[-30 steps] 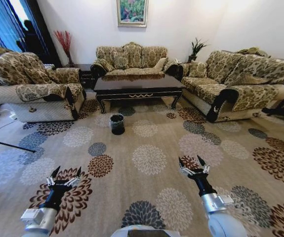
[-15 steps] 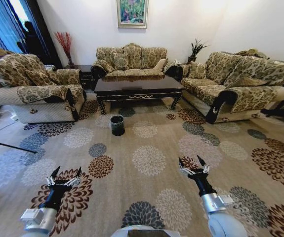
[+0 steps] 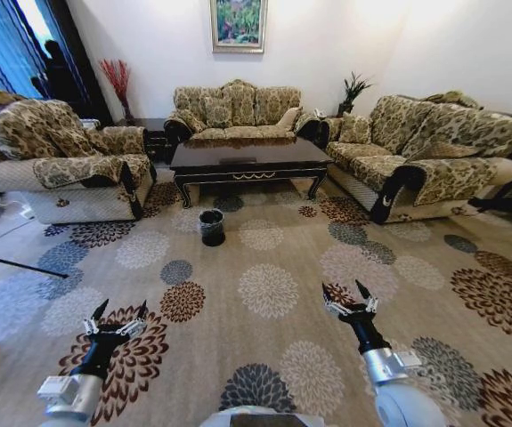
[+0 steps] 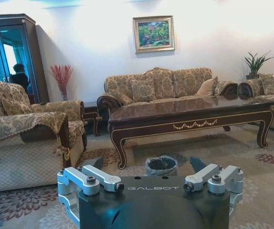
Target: Move to the front of the table and pick up the trash from the floor, then place it into the trash bin.
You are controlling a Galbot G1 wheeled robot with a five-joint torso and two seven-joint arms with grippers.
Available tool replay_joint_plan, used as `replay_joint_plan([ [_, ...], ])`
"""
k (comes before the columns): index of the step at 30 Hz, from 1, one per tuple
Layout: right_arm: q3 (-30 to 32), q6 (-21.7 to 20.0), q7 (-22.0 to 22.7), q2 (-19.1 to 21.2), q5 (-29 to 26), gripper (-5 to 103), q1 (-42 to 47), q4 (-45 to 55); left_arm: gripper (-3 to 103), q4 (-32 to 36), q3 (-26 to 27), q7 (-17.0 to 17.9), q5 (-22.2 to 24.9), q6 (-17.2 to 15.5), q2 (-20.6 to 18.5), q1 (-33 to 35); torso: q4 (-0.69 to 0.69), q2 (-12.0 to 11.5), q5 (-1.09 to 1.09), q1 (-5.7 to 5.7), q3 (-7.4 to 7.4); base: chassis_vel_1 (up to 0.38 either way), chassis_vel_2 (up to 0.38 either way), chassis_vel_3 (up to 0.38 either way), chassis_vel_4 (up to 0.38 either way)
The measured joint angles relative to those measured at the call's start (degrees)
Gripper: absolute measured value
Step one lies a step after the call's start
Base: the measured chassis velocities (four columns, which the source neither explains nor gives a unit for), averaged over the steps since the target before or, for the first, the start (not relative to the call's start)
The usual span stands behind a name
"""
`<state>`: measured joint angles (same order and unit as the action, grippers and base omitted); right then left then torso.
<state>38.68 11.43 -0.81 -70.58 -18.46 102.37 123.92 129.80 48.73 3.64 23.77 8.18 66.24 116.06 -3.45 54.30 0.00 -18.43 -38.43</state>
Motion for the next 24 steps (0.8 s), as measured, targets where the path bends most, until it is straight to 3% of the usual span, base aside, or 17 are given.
replay_joint_plan([
  [24,0.00,0.00,0.00,0.00,0.00,100,0.00,0.00,100,0.00,0.00,0.00,0.00,0.00,0.00,0.00,0.00,6.67,0.00,-2.97,-3.70,0.000,0.000,0.000,0.000],
])
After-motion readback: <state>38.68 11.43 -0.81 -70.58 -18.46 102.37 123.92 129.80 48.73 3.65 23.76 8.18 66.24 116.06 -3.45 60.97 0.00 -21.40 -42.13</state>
